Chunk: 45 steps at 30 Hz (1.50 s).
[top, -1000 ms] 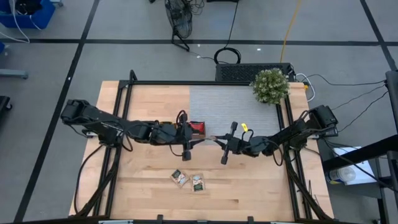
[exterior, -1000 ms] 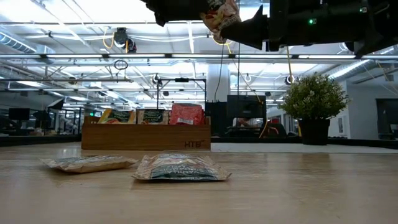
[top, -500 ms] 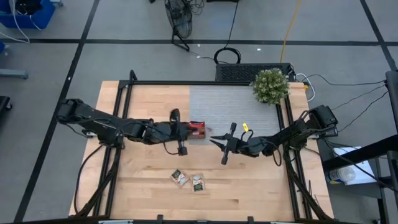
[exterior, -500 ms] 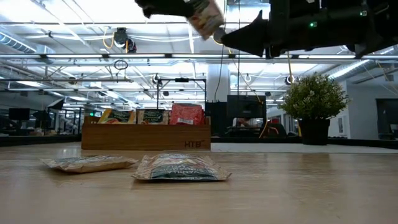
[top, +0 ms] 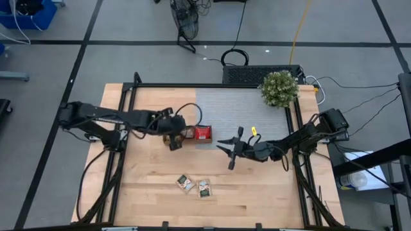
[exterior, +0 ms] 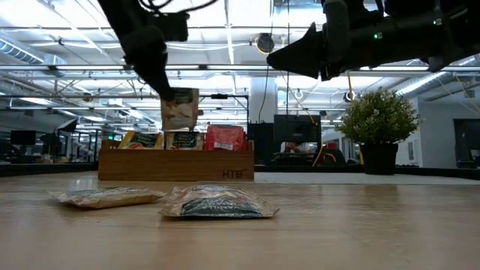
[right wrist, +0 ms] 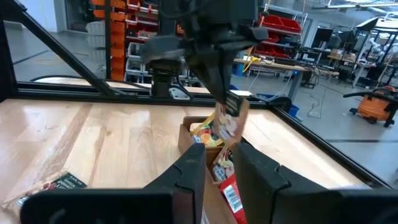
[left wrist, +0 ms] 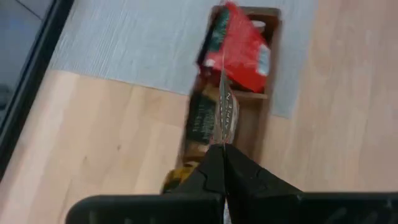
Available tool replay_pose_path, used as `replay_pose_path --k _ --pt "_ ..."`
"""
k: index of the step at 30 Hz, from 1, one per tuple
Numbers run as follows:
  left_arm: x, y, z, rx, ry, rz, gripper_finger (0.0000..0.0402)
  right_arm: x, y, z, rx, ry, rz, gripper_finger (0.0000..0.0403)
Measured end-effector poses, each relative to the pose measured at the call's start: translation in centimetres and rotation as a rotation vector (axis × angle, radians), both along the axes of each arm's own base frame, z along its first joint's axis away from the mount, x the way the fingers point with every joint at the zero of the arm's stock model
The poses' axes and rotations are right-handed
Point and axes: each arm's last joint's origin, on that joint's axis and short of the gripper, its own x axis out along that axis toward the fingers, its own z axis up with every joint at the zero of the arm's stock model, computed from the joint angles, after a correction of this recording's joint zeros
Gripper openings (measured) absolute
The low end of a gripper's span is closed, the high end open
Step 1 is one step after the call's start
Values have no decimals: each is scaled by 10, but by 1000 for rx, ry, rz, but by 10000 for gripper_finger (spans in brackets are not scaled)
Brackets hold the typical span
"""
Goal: Pick & Place Tea
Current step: Put the brown tea bag into the middle section of the wooden organizer
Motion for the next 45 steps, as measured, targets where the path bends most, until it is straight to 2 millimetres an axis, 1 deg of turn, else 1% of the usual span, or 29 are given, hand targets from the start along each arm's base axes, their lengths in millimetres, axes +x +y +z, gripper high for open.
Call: replay_pose_path --k 4,9,11,18,22,25,30,36,38,40,43,45 --pt "7 14 -10 -39 35 6 1 0 -1 0 7 -2 -5 73" --pt "16 22 -27 -60 96 2 1 0 -1 -1 5 8 -4 73" --pt "22 22 -33 -66 94 -16 1 0 -1 -1 4 10 -4 73" --pt "31 22 -54 -63 169 -47 1 0 -1 -2 2 16 -4 73" --pt "34 22 -58 -53 174 -66 4 0 -1 -2 1 22 -4 73" --pt "34 22 -60 -59 180 -54 23 0 -1 -3 -1 27 -5 73" --pt "33 21 -55 -26 159 -18 68 0 -1 -4 13 36 -5 73" --pt "29 18 -42 24 110 8 122 0 -1 -6 11 57 7 73" --pt "27 18 -35 24 81 9 134 0 1 -7 -7 75 79 77" --pt "23 17 -26 18 38 22 143 1 4 -8 -16 87 186 85" --pt "17 15 -8 0 -60 46 150 0 11 -9 -21 107 331 107" --pt "15 13 5 -3 -148 44 152 3 19 -11 -27 181 389 126"
